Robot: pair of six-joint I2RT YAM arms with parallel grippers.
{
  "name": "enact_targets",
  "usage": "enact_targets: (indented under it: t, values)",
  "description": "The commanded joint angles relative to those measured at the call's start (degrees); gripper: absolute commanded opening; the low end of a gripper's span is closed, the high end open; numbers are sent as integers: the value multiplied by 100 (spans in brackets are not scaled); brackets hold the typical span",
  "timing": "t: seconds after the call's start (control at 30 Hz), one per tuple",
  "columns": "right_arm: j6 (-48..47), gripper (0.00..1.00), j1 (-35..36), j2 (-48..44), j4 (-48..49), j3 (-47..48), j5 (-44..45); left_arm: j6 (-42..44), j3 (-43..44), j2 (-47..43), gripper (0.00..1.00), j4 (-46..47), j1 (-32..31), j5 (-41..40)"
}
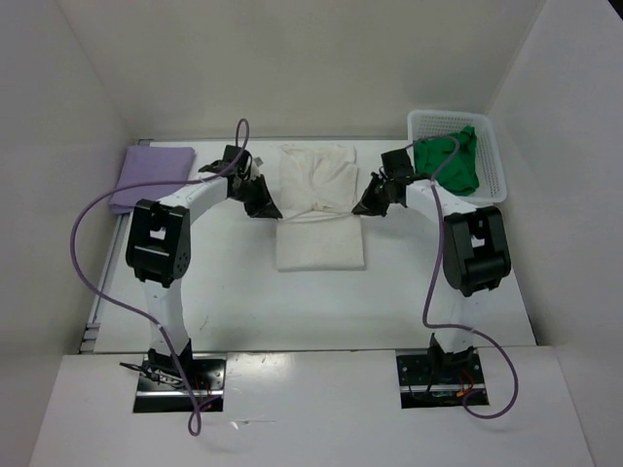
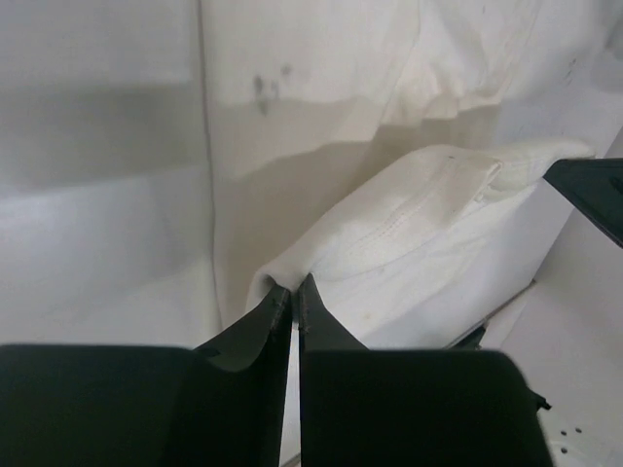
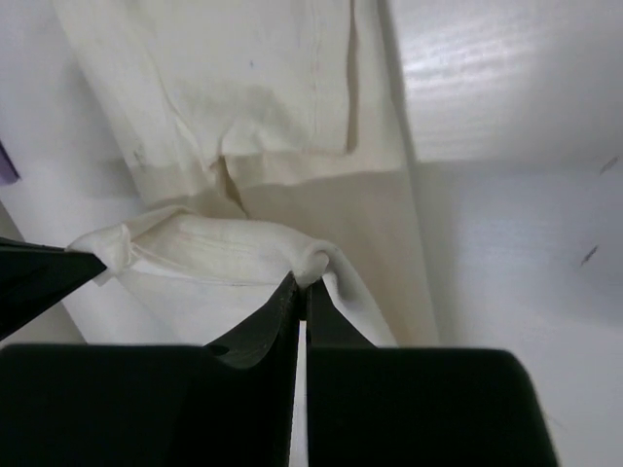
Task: Fold and stack the t-shirts
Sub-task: Fold the folded rectangular tshirt in 1/3 of the way
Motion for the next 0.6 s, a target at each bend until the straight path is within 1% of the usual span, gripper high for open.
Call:
enact_targets:
  t: [0.0,0.07,0.1,0.13,0.17,0.2,0.23,0.3,0.37,0.4,0.43,0.47,0.5,0.53,0.57]
  values:
    - [-321,4,-139,368,247,653,255,165,598,436,9,99,49,-92]
    - [-373,9,-139,579,159,804,256,165,792,691,14,99,49,-92]
    - [-373,13,-139,641,237,805,256,165,872,692,19,99,49,-92]
    - [-321,22,-139,642,290,805,256,165,942,753,30,99,102,-92]
    - [-321,27,-139,642,291,857,256,104,943,702,34,99,102,-92]
    - [-321,38,-139,642,291,936,186,104,943,536,37,159,163,-92]
    - [-321,42,-139,589,238,1024,186,51,943,404,42,160,164,-162]
    - [-381,49,-139,388,142,1103,133,51,855,131,43,230,216,-250]
    - [-452,50,-139,151,27,1034,133,51,505,-369,43,309,216,-250]
    - [-452,48,-52,-129,27,946,133,-19,303,-737,42,466,129,-250]
    - [-513,34,27,-236,27,737,133,-141,75,-897,40,572,-106,-250]
    - [-514,24,132,-316,27,639,133,-238,-197,-1038,40,695,-248,-172]
    - [-514,14,394,-369,123,551,133,-344,-792,-1265,39,1009,-389,-119]
    - [-514,2,553,-369,184,393,133,-475,-1119,-1346,39,1204,-521,-40]
    - [-453,0,703,-282,246,392,63,-729,-1410,-1399,37,1389,-739,13]
